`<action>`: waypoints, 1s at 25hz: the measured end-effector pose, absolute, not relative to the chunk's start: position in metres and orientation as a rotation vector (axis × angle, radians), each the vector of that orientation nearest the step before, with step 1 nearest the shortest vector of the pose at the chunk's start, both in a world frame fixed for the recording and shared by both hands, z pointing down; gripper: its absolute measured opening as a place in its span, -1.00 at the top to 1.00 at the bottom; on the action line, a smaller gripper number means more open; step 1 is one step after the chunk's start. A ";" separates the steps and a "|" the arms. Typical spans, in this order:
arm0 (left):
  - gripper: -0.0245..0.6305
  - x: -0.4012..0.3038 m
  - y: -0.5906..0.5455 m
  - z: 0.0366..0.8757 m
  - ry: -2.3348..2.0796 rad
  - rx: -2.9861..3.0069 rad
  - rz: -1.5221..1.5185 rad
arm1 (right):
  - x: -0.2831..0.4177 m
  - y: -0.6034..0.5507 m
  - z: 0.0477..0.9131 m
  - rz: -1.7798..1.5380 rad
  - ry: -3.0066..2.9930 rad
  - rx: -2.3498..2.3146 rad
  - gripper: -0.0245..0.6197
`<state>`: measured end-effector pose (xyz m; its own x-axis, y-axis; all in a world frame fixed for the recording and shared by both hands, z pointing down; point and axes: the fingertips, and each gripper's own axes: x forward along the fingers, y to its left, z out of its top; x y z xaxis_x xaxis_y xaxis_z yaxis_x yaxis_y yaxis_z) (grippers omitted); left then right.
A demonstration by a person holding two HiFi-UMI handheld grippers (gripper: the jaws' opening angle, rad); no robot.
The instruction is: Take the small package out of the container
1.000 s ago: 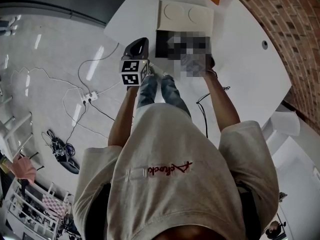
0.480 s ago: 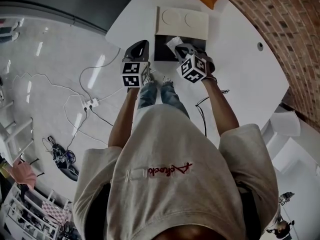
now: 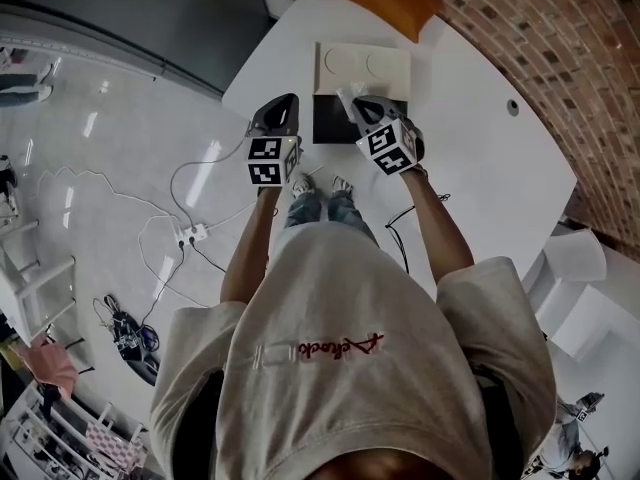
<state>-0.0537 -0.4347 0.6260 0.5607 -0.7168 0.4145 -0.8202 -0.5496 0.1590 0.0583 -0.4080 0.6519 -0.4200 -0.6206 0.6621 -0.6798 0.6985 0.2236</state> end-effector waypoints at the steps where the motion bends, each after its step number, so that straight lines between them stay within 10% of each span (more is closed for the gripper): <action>1: 0.90 -0.054 -0.437 0.622 -1.265 2.475 0.434 | 0.059 -0.411 0.646 0.143 -2.179 1.042 0.89; 25: 0.90 -0.072 -0.468 0.542 -1.378 2.585 0.289 | 0.105 -0.437 0.530 0.180 -2.306 1.684 0.89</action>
